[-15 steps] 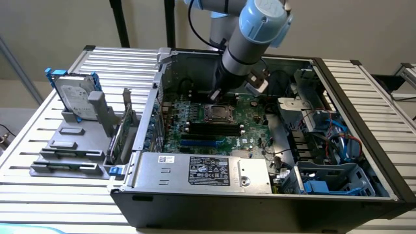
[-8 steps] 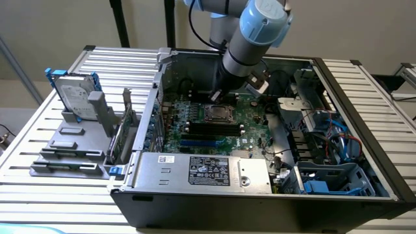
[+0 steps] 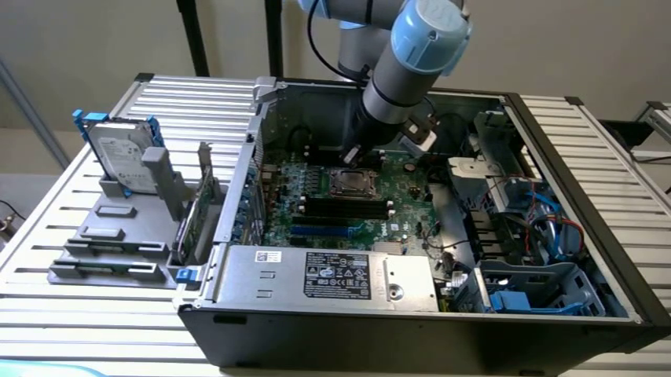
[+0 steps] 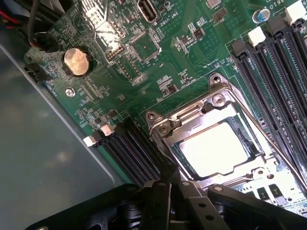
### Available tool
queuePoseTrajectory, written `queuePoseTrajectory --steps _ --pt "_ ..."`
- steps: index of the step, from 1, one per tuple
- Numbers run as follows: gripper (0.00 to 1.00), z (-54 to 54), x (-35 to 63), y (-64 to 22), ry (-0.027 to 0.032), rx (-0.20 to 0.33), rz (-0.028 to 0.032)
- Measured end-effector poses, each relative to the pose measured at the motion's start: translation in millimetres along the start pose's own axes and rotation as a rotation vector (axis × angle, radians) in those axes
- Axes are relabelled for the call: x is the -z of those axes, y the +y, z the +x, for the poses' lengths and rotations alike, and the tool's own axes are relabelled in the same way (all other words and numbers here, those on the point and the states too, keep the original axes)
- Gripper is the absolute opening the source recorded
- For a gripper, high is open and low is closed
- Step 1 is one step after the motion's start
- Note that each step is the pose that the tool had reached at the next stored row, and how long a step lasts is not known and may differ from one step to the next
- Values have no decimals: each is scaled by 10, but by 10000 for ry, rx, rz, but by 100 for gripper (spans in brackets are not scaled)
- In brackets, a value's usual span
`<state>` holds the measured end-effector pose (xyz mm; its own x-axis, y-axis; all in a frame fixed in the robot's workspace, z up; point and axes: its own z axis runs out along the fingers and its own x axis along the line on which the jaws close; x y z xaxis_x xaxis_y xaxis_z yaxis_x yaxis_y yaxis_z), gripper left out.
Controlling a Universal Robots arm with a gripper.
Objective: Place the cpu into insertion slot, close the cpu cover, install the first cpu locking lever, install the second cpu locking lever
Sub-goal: 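Install the first cpu locking lever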
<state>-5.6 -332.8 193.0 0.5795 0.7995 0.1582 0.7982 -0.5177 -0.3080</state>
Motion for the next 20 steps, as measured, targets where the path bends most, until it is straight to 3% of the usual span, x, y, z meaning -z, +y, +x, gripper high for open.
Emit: queuePoseTrajectory --steps 12,20 --pt "11 77 15 109 1 7 2" --pt "11 94 20 134 -14 50 9"
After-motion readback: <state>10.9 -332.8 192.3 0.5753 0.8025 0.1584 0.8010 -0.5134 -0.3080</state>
